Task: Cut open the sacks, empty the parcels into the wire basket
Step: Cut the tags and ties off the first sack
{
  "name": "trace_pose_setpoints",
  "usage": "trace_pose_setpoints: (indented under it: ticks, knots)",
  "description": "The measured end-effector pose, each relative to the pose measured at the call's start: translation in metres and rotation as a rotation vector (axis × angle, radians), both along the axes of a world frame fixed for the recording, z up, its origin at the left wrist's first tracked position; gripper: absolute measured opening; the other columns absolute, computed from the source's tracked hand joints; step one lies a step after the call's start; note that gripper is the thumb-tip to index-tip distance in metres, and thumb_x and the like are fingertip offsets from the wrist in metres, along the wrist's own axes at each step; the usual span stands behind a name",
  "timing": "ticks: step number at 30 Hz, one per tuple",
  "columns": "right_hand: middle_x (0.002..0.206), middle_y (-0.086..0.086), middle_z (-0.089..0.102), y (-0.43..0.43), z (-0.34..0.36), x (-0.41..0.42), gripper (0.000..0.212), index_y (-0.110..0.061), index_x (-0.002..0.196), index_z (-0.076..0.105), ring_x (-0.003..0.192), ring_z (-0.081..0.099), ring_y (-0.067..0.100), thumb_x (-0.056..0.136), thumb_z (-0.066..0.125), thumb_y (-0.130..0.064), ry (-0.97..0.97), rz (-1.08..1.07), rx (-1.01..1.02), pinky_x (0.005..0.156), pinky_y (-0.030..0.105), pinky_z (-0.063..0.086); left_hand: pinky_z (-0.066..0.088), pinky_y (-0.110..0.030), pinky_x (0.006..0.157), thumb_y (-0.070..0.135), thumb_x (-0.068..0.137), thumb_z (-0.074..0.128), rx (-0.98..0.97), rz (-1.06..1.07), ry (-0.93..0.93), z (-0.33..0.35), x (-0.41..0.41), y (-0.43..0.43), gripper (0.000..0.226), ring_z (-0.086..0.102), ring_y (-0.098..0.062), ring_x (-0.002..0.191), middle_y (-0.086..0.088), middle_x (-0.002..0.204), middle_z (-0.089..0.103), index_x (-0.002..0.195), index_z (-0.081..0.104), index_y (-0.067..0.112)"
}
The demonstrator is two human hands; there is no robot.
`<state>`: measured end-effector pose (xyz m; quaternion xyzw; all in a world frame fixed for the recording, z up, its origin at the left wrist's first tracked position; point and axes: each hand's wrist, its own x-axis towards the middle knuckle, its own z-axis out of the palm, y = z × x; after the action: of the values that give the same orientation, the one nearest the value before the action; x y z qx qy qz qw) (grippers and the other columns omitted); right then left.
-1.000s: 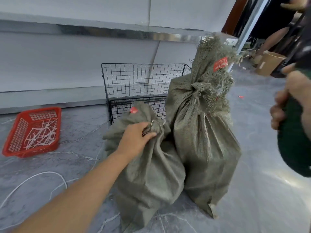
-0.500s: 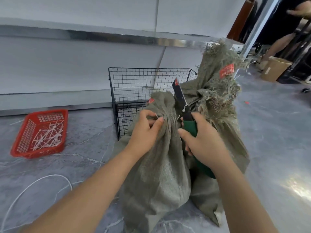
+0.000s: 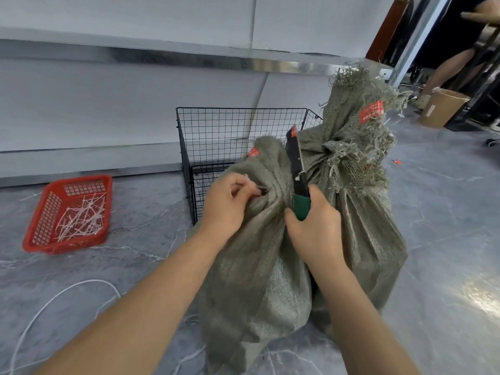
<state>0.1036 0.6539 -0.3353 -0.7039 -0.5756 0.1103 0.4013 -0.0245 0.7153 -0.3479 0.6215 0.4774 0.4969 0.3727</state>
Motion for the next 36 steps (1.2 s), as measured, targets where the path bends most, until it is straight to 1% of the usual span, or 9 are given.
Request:
trace_pose_setpoints:
  ticks: [4, 9, 14, 18, 22, 27, 30, 33, 36]
  knots:
    - [0.091, 0.004, 0.062, 0.002, 0.004, 0.005, 0.019, -0.013, 0.105, 0.052, 0.079, 0.055, 0.021, 0.087, 0.058, -0.013, -0.028, -0.051, -0.056, 0.065, 0.025, 0.04, 0.048, -0.015, 0.074, 0.006, 0.092, 0.051, 0.05, 0.183, -0.063, 0.016, -0.033, 0.011, 0.03, 0.06, -0.004, 0.073, 0.009, 0.076, 0.061, 0.068, 0.051, 0.024]
    - [0.121, 0.01, 0.051, -0.002, 0.016, -0.018, 0.042, -0.01, 0.131, 0.041, 0.102, 0.054, 0.026, 0.093, 0.052, -0.024, -0.214, 0.012, -0.042, 0.071, 0.028, 0.039, 0.043, -0.003, 0.054, 0.011, 0.09, 0.057, 0.038, 0.045, 0.04, 0.028, -0.065, 0.016, 0.025, 0.06, 0.01, 0.053, 0.008, 0.072, 0.062, 0.069, 0.054, 0.024]
    - [0.103, 0.007, 0.056, -0.003, 0.022, -0.057, 0.025, -0.009, 0.115, 0.048, 0.092, 0.056, 0.024, 0.094, 0.05, -0.021, -0.148, 0.112, 0.0, 0.072, 0.035, 0.047, 0.041, -0.001, 0.049, 0.012, 0.087, 0.061, 0.026, 0.071, 0.008, 0.03, -0.084, 0.019, 0.023, 0.059, 0.011, 0.049, 0.008, 0.068, 0.062, 0.068, 0.056, 0.025]
    - [0.086, 0.001, 0.056, 0.012, 0.016, -0.102, 0.014, -0.012, 0.105, 0.049, 0.078, 0.053, 0.022, 0.093, 0.051, -0.018, -0.005, 0.227, -0.13, 0.063, 0.029, 0.038, 0.043, -0.006, 0.059, 0.012, 0.085, 0.064, 0.058, 0.182, 0.123, 0.019, -0.114, 0.026, 0.016, 0.058, -0.001, 0.06, 0.012, 0.064, 0.06, 0.071, 0.062, 0.02]
    - [0.09, 0.007, 0.057, 0.04, 0.007, -0.156, 0.018, -0.009, 0.107, 0.047, 0.076, 0.05, 0.022, 0.093, 0.051, -0.019, -0.072, 0.329, -0.224, 0.057, 0.03, 0.036, 0.046, -0.015, 0.067, 0.01, 0.085, 0.064, 0.038, 0.367, 0.161, -0.005, -0.161, 0.041, 0.009, 0.064, -0.016, 0.074, -0.006, 0.079, 0.069, 0.09, 0.068, 0.004]
    - [0.084, 0.011, 0.057, 0.072, -0.005, -0.223, 0.02, -0.008, 0.109, 0.048, 0.071, 0.056, 0.031, 0.092, 0.051, -0.018, -0.092, 0.43, -0.322, 0.054, 0.035, 0.045, 0.032, -0.011, 0.061, 0.005, 0.084, 0.064, -0.013, 0.523, 0.244, -0.045, -0.23, 0.051, 0.011, 0.059, -0.018, 0.076, -0.016, 0.087, 0.07, 0.088, 0.069, -0.003]
    - [0.091, 0.018, 0.061, 0.09, -0.017, -0.259, 0.02, -0.007, 0.109, 0.049, 0.078, 0.061, 0.037, 0.091, 0.051, -0.017, -0.042, 0.456, -0.379, 0.067, 0.046, 0.053, 0.039, -0.019, 0.069, 0.004, 0.085, 0.062, -0.044, 0.619, 0.282, -0.06, -0.272, 0.065, 0.011, 0.062, -0.023, 0.078, -0.017, 0.086, 0.071, 0.087, 0.07, -0.002]
    - [0.09, 0.018, 0.061, 0.103, -0.032, -0.283, 0.019, -0.004, 0.109, 0.05, 0.068, 0.056, 0.029, 0.091, 0.051, -0.013, 0.077, 0.48, -0.469, 0.065, 0.044, 0.054, 0.05, -0.034, 0.082, 0.004, 0.086, 0.059, -0.057, 0.664, 0.304, -0.069, -0.309, 0.093, 0.013, 0.066, -0.031, 0.088, -0.02, 0.092, 0.071, 0.092, 0.069, -0.003]
    - [0.099, 0.023, 0.064, 0.114, -0.044, -0.297, 0.014, -0.004, 0.104, 0.05, 0.065, 0.055, 0.026, 0.092, 0.05, -0.011, 0.134, 0.473, -0.527, 0.062, 0.042, 0.055, 0.041, -0.036, 0.101, 0.011, 0.086, 0.062, -0.187, 0.501, 0.528, -0.086, -0.343, 0.114, 0.035, 0.057, -0.03, 0.114, -0.019, 0.121, 0.062, 0.119, 0.058, 0.0]
